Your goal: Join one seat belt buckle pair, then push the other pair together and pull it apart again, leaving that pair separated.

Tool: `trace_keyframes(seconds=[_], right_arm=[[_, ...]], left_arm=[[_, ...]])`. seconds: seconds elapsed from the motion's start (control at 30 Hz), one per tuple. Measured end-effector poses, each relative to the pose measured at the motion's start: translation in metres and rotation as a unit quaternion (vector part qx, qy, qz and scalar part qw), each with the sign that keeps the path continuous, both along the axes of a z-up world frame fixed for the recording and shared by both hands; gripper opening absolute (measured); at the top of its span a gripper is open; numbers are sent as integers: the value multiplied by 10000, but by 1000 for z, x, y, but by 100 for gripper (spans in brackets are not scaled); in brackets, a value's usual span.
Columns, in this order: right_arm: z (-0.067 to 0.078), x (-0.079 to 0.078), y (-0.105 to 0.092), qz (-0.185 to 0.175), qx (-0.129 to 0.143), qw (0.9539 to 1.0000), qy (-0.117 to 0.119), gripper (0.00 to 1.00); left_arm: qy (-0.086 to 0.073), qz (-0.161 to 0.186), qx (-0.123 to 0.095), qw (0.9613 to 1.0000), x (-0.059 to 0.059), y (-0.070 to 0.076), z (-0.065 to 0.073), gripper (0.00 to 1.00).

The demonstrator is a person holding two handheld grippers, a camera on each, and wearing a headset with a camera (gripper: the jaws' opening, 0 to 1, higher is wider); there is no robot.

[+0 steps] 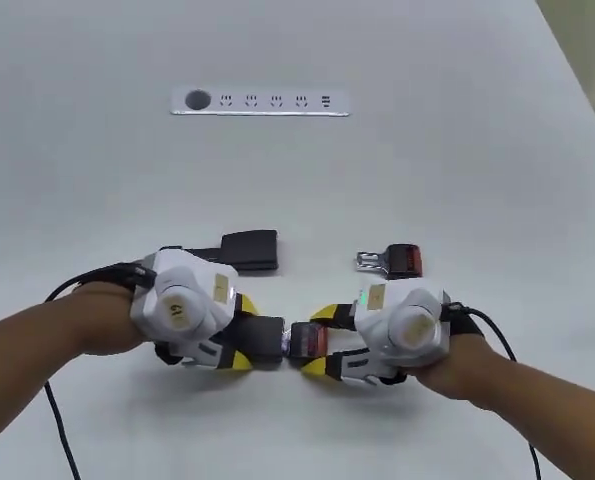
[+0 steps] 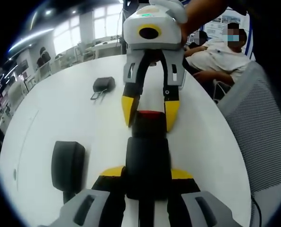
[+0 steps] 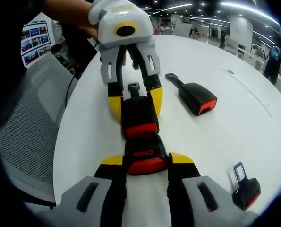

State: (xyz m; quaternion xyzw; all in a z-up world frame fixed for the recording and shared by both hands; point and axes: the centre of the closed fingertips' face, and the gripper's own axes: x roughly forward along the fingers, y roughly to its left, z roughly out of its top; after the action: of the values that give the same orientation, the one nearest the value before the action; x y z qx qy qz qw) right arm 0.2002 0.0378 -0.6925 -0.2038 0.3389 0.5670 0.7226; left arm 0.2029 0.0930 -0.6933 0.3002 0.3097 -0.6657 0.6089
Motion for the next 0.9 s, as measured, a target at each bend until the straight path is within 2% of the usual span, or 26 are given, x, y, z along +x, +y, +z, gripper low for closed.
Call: trace_keyframes(seconds=[0.03, 0.07, 0.13, 0.37, 0.5, 0.6, 0.7, 0.9], right_arm=[[0, 0, 0, 234, -83, 9995, -181, 31], [-1, 0, 0, 318, -158, 9989, -291, 31], [-1, 0, 0, 252, -106, 9994, -188, 31], [-1, 0, -1, 413, -64, 9989, -209, 31], [-1, -1, -1, 423, -56, 9989, -192, 31], [0, -2, -1, 438, -19, 9989, -179, 31], [0, -2, 0, 463, 5, 9988, -162, 31], [0, -1, -1, 500, 11, 9986, -176, 31]], left_arm=[[-7, -34, 22, 10000, -1, -1, 0, 33], [-18, -84, 55, 9999, -1, 0, 0, 34], [-17, -125, 95, 9999, -1, -1, 1, 34], [-45, -26, -128, 9999, -2, 1, 1, 34], [-49, -117, -133, 9998, -2, 0, 2, 34], [97, -82, -244, 9996, -1, 1, 4, 34], [89, -115, -321, 9994, -2, 1, 5, 34], [78, -105, -303, 9995, -2, 0, 6, 34]])
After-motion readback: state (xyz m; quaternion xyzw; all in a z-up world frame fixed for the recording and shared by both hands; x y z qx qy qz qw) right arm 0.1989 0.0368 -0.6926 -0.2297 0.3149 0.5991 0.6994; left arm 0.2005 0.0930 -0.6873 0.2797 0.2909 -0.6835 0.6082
